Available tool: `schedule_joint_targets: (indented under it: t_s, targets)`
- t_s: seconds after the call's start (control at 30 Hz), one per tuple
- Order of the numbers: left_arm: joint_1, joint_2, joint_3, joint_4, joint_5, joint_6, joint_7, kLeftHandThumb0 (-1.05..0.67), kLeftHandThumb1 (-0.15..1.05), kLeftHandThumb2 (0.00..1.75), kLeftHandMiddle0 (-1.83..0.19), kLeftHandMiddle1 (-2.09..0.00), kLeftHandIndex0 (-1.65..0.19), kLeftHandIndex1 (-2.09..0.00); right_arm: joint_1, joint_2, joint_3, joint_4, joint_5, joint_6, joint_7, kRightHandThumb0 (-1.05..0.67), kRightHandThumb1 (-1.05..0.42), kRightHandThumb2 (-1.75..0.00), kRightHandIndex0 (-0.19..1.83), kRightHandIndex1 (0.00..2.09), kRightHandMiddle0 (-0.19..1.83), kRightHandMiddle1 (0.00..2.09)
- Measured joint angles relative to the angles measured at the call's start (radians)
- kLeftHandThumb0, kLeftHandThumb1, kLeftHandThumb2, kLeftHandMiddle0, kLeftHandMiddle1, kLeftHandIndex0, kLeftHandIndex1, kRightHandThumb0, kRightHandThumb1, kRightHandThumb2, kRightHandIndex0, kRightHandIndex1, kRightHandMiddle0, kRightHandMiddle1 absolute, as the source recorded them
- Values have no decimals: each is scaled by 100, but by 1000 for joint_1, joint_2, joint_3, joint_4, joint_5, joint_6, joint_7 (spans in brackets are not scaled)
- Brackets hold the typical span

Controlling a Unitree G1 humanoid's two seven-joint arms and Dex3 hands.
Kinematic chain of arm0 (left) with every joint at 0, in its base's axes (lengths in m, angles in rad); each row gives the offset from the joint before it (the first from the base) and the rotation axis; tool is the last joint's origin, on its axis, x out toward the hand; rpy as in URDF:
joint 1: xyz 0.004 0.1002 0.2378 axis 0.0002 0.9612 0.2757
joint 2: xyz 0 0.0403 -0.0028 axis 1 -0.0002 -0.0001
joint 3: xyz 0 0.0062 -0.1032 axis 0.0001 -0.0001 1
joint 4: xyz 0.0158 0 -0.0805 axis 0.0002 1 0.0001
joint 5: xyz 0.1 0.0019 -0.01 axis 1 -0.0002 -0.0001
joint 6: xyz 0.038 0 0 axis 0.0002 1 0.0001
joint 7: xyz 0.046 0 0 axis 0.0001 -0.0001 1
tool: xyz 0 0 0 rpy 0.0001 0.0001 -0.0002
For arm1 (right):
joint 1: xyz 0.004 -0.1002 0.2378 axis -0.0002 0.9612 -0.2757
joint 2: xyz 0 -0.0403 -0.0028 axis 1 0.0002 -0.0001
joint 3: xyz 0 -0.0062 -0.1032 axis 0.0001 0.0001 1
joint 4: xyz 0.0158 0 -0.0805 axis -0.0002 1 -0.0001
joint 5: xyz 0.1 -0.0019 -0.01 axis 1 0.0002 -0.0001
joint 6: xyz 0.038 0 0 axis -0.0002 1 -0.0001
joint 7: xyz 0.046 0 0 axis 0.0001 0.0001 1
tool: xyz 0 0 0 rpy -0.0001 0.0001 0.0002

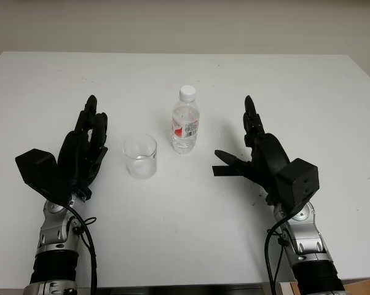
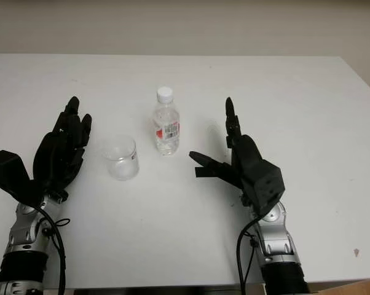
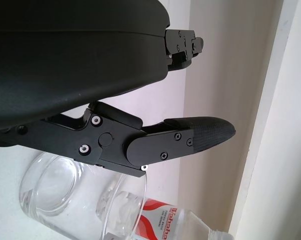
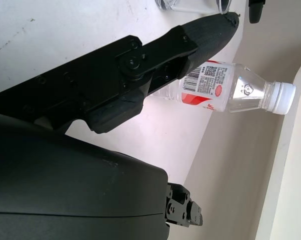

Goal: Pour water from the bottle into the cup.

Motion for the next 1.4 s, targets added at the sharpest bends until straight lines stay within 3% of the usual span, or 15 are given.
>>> schedule_joint_targets:
  t_s: [0.5, 0.73, 1.07, 1.4]
  targets:
    - [-13, -3, -5, 17, 2, -4, 1, -69, 105, 55, 5, -6, 5, -6, -3, -5, 2, 14, 5, 12, 21, -100, -92, -5, -19, 0, -19, 0]
    - [-14, -20, -6, 22, 2, -16, 1, -70, 105, 56, 5, -6, 6, -5, -148, 13, 34, 67, -14, 11, 20, -102, -92, -5, -19, 0, -19, 0]
    - [-16, -24, -5, 20, 2, -18, 2, -70, 105, 56, 6, -5, 5, -6, -417, 98, 54, 387, -23, -19, -6, -105, -92, -5, -19, 0, -19, 0]
    - [-15, -28, 0, 19, -7, -18, 1, -71, 105, 53, 5, -6, 4, -6, -546, 143, 44, 707, -26, -101, -59, -101, -90, -5, -19, 0, -19, 0]
